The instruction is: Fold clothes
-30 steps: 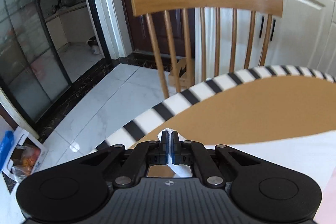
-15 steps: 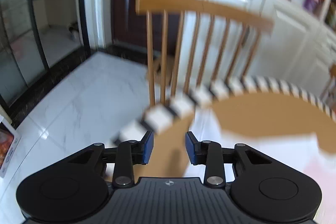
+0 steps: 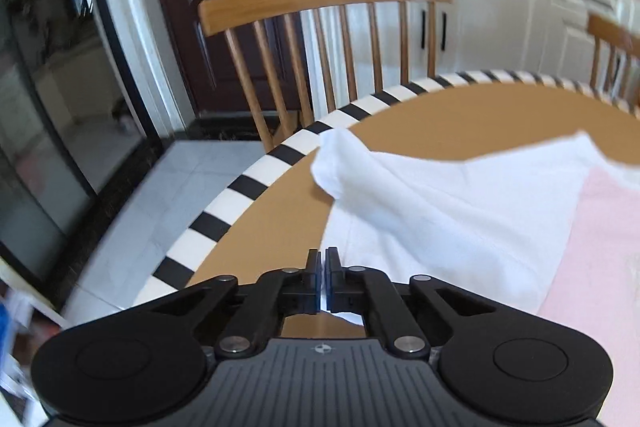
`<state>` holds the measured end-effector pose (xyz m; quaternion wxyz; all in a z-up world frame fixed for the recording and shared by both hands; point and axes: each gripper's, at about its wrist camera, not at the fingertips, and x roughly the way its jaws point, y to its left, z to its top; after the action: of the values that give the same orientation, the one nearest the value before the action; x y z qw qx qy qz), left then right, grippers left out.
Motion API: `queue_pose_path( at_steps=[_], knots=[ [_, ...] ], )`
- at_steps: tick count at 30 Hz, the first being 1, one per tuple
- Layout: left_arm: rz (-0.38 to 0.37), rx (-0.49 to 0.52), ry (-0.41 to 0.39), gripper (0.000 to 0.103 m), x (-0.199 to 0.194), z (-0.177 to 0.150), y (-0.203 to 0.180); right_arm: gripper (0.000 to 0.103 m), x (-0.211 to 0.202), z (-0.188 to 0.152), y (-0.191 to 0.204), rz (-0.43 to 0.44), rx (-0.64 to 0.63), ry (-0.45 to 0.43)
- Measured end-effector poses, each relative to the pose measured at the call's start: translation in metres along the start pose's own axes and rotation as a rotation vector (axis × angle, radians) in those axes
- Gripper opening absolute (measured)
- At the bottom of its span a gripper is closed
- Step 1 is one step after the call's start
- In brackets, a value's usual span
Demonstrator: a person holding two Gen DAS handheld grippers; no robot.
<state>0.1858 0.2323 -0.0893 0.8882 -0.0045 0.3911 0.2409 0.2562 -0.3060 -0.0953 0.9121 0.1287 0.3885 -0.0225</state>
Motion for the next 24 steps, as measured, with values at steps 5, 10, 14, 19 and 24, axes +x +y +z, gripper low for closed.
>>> queue_pose_path(
  at_steps=[5,10,14,19,24],
  knots=[
    [0.038,0.085,0.019,0.001,-0.006,-0.005,-0.006,0.004,0.001,0.001,0.016,0.011,-0.13,0.034],
    [0.027,0.097,0.045,0.001,-0.022,-0.021,0.008,0.004,-0.018,-0.008,0.014,-0.011,-0.22,0.043],
    [0.028,0.096,0.051,0.001,-0.032,-0.03,0.013,0.004,-0.026,-0.018,0.018,-0.021,-0.278,0.05],
    [0.045,0.068,0.042,0.01,-0.029,-0.03,0.019,0.026,-0.023,-0.016,0.012,-0.028,-0.213,0.059],
    [0.019,0.001,0.059,0.026,-0.051,-0.038,0.043,0.037,-0.059,-0.02,0.003,0.089,-0.191,0.099]
  ],
)
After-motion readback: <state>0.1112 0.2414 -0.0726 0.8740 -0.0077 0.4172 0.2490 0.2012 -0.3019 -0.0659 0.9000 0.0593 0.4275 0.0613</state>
